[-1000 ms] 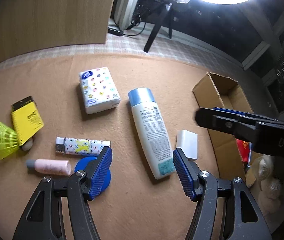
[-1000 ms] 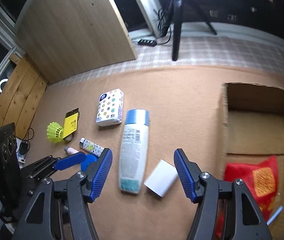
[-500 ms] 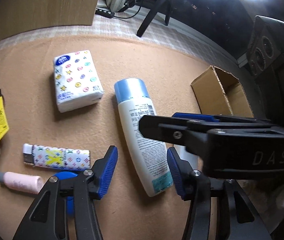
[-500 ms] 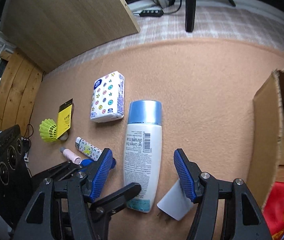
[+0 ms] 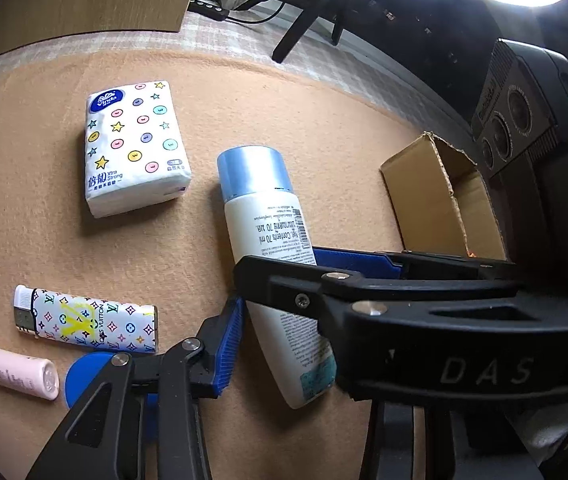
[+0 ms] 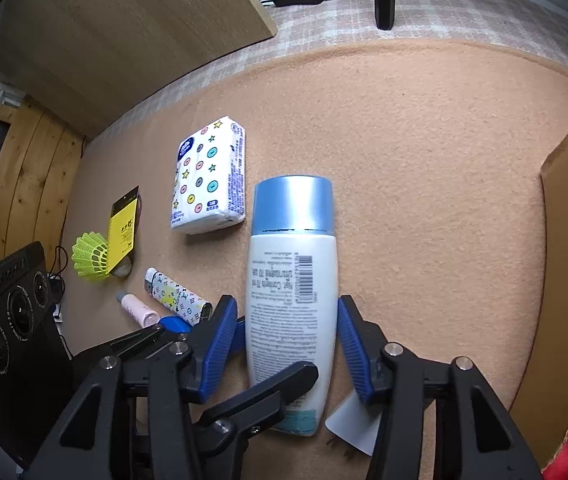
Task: Organize objects
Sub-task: 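Grasp the white-and-blue lotion bottle with the right tool, then carry the lotion bottle with the right tool over the box and lower it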
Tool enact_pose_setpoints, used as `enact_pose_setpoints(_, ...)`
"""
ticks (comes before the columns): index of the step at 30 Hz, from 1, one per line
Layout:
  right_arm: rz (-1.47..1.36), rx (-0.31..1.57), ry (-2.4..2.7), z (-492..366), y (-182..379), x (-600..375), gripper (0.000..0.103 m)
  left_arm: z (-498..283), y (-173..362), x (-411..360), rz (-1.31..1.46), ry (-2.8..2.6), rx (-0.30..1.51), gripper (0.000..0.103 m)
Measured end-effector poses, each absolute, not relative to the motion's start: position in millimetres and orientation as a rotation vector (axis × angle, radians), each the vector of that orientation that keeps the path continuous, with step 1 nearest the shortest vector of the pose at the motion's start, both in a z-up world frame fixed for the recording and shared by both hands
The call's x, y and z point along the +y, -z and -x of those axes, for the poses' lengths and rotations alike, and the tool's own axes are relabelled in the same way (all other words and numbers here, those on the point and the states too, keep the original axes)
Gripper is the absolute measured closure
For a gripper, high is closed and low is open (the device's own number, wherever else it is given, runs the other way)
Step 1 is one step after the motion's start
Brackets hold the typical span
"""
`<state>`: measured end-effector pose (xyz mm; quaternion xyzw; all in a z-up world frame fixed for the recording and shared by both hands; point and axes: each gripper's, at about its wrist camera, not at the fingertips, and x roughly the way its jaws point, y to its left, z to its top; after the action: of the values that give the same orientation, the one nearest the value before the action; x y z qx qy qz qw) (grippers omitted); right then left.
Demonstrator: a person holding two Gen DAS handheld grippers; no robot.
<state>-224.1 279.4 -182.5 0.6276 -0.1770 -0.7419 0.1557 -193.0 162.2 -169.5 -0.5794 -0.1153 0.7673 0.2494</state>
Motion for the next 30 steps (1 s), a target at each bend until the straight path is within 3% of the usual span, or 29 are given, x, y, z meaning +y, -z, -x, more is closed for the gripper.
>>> enact_pose_setpoints(12, -1.759, -0.579, 2.135, 218, 177, 285, 0.06, 187, 162, 163, 1.56, -2.121, -0.305, 0.06)
enact_pose_setpoints(30, -1.574, -0.586, 2.296, 189, 95, 348, 0.06, 166, 84, 221, 1.348, -2.178, -0.26, 0.06)
